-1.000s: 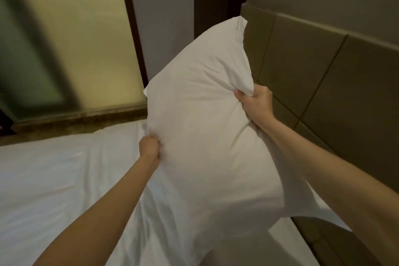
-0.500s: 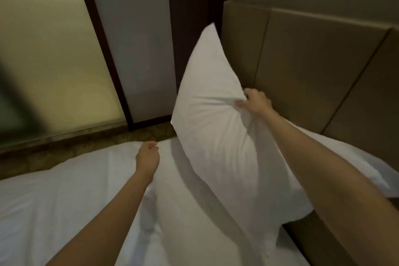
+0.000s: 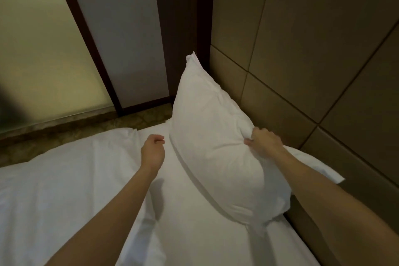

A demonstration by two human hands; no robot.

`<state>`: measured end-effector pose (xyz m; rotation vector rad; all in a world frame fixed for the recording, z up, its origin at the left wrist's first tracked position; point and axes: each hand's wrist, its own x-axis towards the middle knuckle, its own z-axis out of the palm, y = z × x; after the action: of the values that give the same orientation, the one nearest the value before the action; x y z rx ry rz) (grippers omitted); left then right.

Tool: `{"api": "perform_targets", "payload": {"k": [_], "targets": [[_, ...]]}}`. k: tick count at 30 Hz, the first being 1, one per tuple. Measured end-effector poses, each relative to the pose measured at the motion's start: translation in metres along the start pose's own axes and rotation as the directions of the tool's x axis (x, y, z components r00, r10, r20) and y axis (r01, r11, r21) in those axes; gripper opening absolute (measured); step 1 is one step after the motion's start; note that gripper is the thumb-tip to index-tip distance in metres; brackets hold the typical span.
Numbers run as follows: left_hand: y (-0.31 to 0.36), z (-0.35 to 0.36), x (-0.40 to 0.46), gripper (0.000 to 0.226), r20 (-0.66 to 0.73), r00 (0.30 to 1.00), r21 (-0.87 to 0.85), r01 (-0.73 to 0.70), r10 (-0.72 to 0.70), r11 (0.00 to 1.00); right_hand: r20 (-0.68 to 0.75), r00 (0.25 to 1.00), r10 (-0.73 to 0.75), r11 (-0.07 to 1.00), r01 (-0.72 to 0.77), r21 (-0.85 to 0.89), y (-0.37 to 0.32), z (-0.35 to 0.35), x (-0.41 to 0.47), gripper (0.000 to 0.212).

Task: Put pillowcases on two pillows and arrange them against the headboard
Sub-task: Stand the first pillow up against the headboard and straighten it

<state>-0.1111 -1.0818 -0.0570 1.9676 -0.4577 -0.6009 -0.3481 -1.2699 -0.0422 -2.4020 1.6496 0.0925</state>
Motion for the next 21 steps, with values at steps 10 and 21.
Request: {"api": "perform_targets", "payload": {"k": [10, 21], "targets": [[0.017, 0.014, -0.024, 0.033, 0.005, 0.998, 0.044, -0.067, 0.067, 0.997, -0.296, 0.955, -0.024, 0.984, 0.074, 0.159, -0.027, -0.046, -0.002, 0.035], [0.019, 0.015, -0.043, 0.031, 0.019, 0.998, 0.109, -0.068, 0.066, 0.992, 0.055, 0.997, 0.047, 0.996, -0.051, 0.074, 0.033, -0.007, -0.021, 0.032]]}}
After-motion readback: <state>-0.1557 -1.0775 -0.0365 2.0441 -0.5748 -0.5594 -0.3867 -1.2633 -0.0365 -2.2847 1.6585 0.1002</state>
